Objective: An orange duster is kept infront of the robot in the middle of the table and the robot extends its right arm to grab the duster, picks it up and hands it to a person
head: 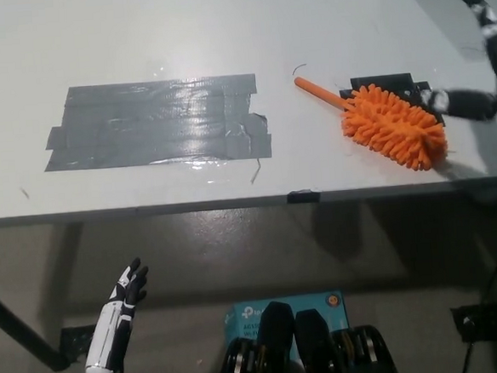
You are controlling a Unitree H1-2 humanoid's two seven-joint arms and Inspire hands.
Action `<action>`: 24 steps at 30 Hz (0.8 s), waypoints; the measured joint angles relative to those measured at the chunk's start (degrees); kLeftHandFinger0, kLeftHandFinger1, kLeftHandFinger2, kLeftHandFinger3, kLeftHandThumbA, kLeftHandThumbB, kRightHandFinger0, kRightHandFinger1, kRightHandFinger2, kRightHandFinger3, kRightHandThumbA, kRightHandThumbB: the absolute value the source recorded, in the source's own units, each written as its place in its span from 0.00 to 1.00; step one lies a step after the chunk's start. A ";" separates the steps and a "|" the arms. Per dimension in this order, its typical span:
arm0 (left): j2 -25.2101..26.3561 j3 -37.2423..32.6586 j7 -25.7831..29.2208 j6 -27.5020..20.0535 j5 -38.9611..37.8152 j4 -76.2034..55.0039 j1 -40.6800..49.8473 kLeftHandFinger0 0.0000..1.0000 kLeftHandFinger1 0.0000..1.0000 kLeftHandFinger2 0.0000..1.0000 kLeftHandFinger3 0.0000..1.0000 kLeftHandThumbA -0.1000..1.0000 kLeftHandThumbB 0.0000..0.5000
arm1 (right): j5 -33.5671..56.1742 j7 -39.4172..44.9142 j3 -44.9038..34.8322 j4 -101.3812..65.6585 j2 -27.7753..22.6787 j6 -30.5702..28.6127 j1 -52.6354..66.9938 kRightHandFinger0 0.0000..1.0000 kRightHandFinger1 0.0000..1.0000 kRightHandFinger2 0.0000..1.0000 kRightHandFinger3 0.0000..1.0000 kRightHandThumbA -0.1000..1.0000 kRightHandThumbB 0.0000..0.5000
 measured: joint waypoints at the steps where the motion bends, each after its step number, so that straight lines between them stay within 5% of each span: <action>1: 0.00 -0.01 0.00 -0.05 -0.01 -0.01 -0.08 1.00 1.00 1.00 1.00 1.00 0.42 | -0.64 0.63 1.13 2.58 -0.20 1.35 -1.82 1.00 1.00 1.00 1.00 0.99 0.84; 11: 0.01 0.01 -0.01 -0.14 -0.23 0.00 -0.10 1.00 1.00 1.00 1.00 1.00 0.39 | -3.77 1.93 7.59 18.67 2.29 7.35 -8.91 1.00 1.00 1.00 1.00 1.00 0.92; 19: 0.01 0.02 0.00 -0.30 -0.30 0.29 -1.09 1.00 1.00 1.00 1.00 1.00 0.31 | -3.42 5.63 10.04 25.61 4.58 10.08 -10.87 1.00 1.00 1.00 1.00 1.00 0.81; 24: -0.13 -0.04 0.01 -0.33 -0.24 0.36 -2.65 1.00 1.00 1.00 1.00 1.00 0.30 | -3.24 7.90 10.85 29.71 4.40 10.07 -14.27 1.00 1.00 1.00 1.00 1.00 0.83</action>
